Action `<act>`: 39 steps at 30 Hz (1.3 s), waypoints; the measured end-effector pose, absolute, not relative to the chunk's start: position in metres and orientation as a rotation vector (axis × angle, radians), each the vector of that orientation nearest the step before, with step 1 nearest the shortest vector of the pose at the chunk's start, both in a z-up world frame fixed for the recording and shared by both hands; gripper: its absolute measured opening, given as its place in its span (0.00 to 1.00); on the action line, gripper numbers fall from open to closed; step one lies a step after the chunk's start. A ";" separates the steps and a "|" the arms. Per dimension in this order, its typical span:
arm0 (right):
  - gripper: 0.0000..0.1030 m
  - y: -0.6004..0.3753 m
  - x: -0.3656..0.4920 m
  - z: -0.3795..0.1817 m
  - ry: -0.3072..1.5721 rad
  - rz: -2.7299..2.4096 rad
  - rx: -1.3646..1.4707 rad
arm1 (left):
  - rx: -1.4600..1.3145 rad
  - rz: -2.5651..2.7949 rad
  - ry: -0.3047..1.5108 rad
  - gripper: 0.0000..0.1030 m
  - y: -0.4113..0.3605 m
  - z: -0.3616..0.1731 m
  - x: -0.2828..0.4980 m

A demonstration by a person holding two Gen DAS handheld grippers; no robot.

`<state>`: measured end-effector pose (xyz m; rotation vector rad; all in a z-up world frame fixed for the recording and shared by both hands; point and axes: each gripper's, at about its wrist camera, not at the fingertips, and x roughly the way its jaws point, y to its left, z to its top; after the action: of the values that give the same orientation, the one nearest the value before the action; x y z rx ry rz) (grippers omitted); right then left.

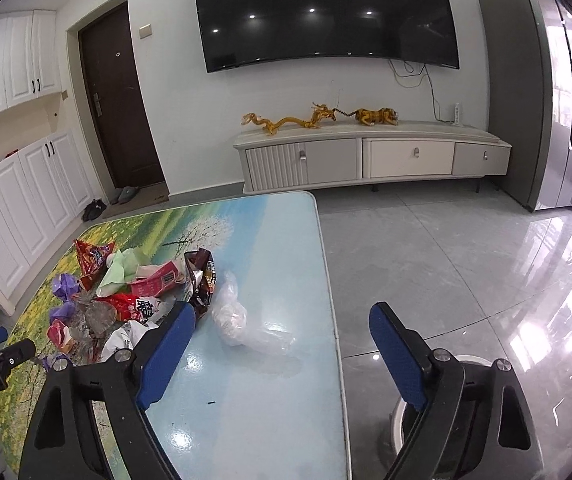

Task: Collect trash
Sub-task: 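Move both grippers toward the wrappers on the table, then grasp the clear plastic bag with the right gripper while the left grasps the purple bag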

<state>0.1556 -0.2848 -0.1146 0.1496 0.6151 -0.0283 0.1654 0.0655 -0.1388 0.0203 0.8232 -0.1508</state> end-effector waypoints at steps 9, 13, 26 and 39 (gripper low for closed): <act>0.61 -0.265 0.209 -0.142 0.717 0.064 0.120 | 0.007 -0.194 0.908 0.88 0.072 -0.168 0.182; 0.57 -0.261 0.223 -0.150 0.746 0.086 0.116 | 0.013 -0.210 0.923 0.82 0.071 -0.175 0.188; 0.39 -0.251 0.253 -0.174 0.818 0.125 0.092 | 0.013 -0.259 0.963 0.56 0.066 -0.189 0.187; 0.26 -0.248 0.217 -0.156 0.768 0.167 0.099 | -0.061 -0.254 0.920 0.53 0.084 -0.167 0.159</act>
<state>0.2173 -0.2481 -0.1559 0.0986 0.7678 0.1670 0.1595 0.0840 -0.1671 -0.0608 0.9202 -0.2537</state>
